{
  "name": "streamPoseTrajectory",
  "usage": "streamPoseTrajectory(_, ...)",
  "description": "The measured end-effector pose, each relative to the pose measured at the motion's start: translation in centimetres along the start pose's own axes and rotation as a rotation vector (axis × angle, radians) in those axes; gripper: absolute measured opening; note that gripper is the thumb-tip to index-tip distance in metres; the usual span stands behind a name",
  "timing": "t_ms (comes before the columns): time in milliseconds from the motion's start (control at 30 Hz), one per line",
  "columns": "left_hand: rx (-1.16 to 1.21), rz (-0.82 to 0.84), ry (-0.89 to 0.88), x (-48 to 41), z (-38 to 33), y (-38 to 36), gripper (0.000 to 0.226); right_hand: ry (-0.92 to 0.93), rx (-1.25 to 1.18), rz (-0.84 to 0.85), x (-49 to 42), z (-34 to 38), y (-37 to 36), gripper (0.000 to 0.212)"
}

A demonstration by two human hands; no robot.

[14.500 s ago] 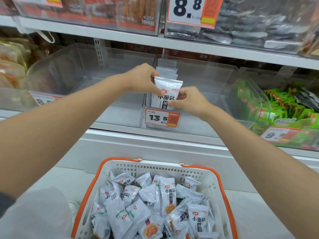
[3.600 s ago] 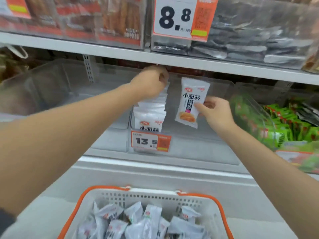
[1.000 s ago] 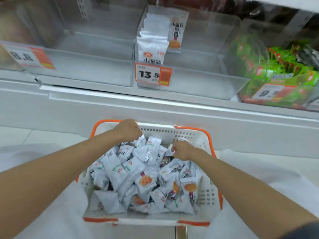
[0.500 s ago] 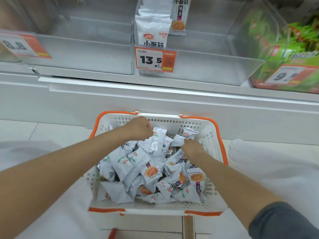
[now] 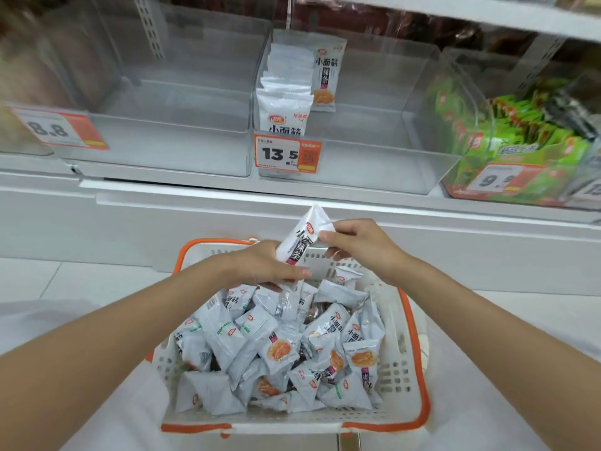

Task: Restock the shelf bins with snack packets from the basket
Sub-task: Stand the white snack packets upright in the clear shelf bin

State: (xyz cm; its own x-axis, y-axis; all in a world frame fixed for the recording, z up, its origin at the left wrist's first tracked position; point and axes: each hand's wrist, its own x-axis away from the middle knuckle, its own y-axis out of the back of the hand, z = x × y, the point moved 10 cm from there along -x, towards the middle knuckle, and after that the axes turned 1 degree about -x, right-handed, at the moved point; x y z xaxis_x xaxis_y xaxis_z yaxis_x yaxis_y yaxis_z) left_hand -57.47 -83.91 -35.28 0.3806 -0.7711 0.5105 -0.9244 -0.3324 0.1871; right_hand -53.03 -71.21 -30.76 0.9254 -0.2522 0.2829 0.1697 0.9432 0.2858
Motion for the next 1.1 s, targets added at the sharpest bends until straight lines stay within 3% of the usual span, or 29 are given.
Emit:
streamPoseTrajectory(100,0.005,-0.053,-0.017,-0.3,-0.2,0.4,0.015,0.079,0.143,-0.175,-0.8,1.2,1.5,0.054)
streamPoseTrajectory(133,0.001,-0.053,-0.022,-0.3,-0.3,0.4,0.014,0.123,0.208,-0.250,-0.9,1.7,2.1,0.059)
streamPoseTrajectory(300,-0.022,-0.009,-0.045,-0.2,-0.7,0.4,0.021,0.324,0.380,-0.371,-1.1,3.9,2.6,0.056)
streamPoseTrajectory(433,-0.122,0.074,-0.045,0.3,-1.2,1.5,0.027,0.355,0.362,-0.386,-1.7,3.2,3.6,0.055)
streamPoseTrajectory(567,-0.201,0.109,-0.028,0.2,-0.6,2.1,0.026,0.379,0.491,-0.343,-1.8,3.1,2.5,0.052)
streamPoseTrajectory(633,-0.227,0.111,-0.014,0.1,0.0,2.2,0.028,0.355,0.439,-0.311,-1.6,3.2,2.2,0.047)
streamPoseTrajectory(733,-0.237,0.143,-0.021,0.1,0.2,1.6,0.050,0.329,0.233,-0.252,-1.5,3.4,1.3,0.037)
streamPoseTrajectory(867,-0.275,0.158,-0.014,0.1,0.2,0.5,0.067,0.348,0.267,-0.357,-1.4,3.5,1.1,0.037)
streamPoseTrajectory(1100,-0.209,0.111,-0.066,0.4,-2.2,0.3,0.024,0.351,0.265,-0.450,-1.6,4.5,3.5,0.041)
